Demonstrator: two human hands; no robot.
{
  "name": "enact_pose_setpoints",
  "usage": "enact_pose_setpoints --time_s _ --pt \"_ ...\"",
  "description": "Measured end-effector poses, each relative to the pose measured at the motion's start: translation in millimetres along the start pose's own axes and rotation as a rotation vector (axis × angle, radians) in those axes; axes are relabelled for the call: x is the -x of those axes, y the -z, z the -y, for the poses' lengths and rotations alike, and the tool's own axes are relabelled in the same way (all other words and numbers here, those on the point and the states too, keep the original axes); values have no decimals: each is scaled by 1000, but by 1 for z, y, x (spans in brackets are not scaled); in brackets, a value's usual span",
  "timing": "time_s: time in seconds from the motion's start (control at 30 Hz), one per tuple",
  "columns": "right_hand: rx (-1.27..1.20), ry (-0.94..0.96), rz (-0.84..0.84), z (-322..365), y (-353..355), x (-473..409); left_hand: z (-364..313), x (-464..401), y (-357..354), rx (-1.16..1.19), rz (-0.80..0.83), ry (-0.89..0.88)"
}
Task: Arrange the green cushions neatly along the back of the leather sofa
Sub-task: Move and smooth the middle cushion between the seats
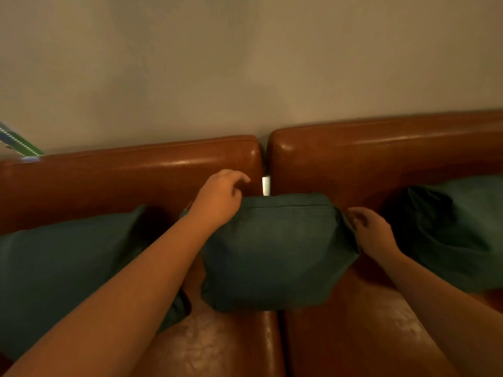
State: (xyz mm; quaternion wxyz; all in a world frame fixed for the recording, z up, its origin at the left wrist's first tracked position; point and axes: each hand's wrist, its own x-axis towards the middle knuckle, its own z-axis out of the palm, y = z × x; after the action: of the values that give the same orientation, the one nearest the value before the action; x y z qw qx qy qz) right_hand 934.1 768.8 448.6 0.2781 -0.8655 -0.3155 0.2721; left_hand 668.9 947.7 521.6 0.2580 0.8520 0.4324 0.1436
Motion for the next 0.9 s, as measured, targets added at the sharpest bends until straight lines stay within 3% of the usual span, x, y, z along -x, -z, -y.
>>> enact_pose_setpoints --time_s 0.13,0.23,0.47,0.63,0.9 --pt "8 -3 186 -22 -4 -9 -54 -16 -76 -36 230 -166" --pt "-11 28 135 -27 -14 -14 -85 -23 -126 -174 346 -240" --pt "83 -55 145 -43 -32 -38 -116 -52 -179 -250 344 -225" --pt "-29 -52 70 -44 -22 -35 -104 -52 -179 -214 328 -204" --pt "-4 317 77 -29 47 -43 -85 -38 -159 17 251 -206"
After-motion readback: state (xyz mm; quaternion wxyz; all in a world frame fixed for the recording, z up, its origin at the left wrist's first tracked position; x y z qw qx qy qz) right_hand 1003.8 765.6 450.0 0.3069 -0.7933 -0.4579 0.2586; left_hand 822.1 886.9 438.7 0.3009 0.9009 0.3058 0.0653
